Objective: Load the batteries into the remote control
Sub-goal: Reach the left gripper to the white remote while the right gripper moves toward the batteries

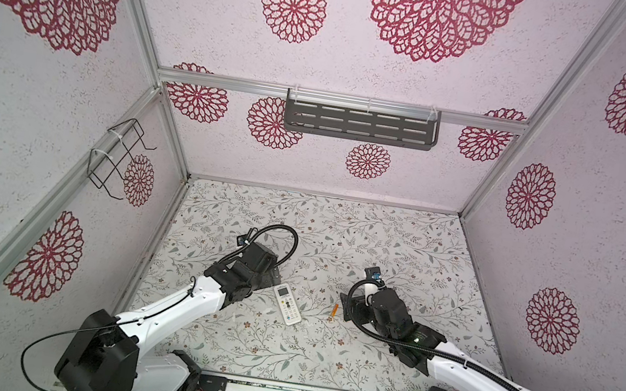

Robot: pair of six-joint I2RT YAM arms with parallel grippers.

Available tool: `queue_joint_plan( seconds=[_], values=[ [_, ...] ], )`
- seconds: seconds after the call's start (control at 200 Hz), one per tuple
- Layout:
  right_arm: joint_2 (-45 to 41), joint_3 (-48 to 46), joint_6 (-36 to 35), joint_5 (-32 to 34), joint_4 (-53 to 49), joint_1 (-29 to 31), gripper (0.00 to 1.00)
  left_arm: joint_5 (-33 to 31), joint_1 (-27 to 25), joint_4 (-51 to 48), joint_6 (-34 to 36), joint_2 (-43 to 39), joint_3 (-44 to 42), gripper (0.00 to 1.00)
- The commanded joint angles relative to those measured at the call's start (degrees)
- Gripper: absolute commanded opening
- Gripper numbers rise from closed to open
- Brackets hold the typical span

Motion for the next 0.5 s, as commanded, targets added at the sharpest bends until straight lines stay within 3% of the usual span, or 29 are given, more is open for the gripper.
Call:
queue_joint_plan(
  seconds=[0.0,0.495],
  values=[
    [0.6,2.1,1.7,3.7,0.0,1.2,0.99,-0.6,-2.1,2.4,-3.4,2.7,1.9,0.97],
    [-3.1,-1.5,2.5,3.8,0.8,2.1,0.99,-1.3,-7.9,5.8,-7.3,16.1,6.9,0.98]
  ],
)
